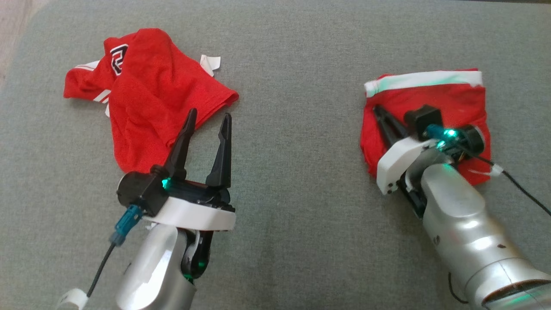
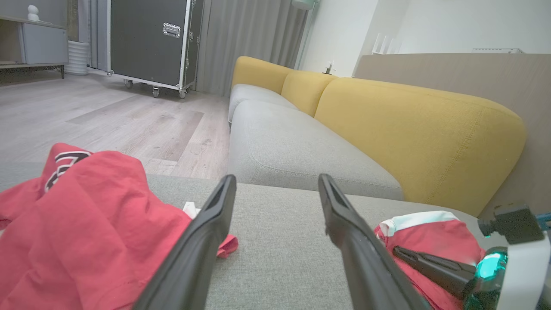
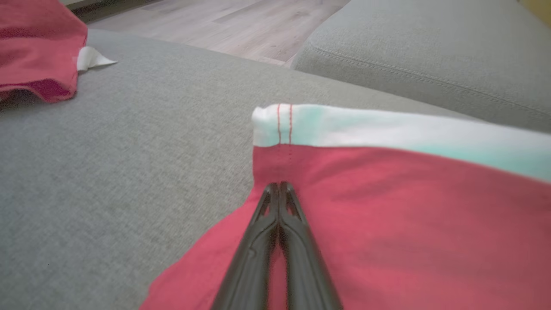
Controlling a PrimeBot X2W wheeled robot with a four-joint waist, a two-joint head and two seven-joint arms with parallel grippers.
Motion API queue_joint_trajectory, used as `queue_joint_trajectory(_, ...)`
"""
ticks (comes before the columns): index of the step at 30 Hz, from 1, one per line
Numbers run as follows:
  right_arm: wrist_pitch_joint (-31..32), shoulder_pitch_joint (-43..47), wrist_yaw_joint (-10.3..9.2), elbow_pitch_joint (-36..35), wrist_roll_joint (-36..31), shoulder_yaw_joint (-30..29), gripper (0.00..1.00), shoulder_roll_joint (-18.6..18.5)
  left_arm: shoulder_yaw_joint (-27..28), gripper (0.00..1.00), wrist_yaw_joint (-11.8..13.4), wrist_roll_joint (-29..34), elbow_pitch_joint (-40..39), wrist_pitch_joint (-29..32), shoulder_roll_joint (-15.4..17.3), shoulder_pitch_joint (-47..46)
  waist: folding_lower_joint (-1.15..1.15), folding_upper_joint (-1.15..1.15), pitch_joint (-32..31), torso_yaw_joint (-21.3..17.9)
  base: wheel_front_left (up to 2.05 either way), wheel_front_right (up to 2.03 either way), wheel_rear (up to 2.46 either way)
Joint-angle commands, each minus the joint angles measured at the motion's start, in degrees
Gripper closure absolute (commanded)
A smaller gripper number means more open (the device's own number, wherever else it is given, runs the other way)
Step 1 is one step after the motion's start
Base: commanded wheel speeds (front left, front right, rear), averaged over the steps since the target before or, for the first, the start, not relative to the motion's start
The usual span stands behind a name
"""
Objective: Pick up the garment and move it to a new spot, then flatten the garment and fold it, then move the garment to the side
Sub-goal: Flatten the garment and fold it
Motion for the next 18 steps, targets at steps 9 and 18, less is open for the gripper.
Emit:
queue_joint_trajectory(9,-0.6,-0.9,-0.05,-0.2,6.1,3.8,1.0,1.1,2.3,0.0,0.7,0.2,-1.6,-0.5,0.4,-0.8,0.0,0.0,-2.1,-2.6,0.0,0.0,0.0)
queue_joint_trajectory(18,-0.6,3.3,-0.05,-15.9,2.6,-6.0,1.0,-0.5,4.5,0.0,0.6,0.6,-2.4,-0.5,0.4,0.8,0.0,0.0,-5.6,-7.1,0.0,0.0,0.0)
